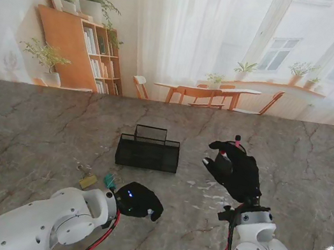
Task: Organize desk stationery
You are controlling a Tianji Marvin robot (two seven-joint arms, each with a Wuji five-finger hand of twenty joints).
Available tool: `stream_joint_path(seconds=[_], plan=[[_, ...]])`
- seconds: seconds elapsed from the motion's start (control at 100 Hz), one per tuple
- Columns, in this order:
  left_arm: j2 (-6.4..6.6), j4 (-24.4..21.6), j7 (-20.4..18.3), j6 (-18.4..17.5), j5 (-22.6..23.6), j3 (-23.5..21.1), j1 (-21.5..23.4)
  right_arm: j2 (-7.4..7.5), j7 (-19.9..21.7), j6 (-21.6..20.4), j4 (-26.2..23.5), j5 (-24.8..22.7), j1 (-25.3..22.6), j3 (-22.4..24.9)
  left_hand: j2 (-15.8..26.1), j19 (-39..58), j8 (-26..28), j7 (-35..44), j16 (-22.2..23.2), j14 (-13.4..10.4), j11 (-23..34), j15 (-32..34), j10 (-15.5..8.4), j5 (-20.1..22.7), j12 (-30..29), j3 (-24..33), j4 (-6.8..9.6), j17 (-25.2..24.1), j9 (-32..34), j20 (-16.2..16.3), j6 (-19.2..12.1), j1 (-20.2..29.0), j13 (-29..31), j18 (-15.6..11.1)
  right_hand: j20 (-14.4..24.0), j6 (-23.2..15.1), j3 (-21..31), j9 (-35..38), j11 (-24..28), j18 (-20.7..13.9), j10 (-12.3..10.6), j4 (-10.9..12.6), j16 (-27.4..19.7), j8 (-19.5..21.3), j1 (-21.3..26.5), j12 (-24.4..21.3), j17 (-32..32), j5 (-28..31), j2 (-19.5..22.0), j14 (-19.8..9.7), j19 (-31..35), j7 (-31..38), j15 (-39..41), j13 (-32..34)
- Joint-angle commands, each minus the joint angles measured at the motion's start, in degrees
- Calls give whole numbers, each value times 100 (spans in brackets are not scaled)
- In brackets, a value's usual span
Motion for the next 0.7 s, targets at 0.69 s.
stream_joint_path(seconds=[0.69], plan=[[-85,-68,972,-340,336,-821,745,-31,-4,-44,66,54,11,4,-236,78,-306,731,-93,116,819,396,-489,-176,-50,81,-697,16,902,170,-120,391,63,-291,126,-58,-164,42,78,-3,-19,-47,72,130,28,75,-18,81,254,-47,97,52,3,42]])
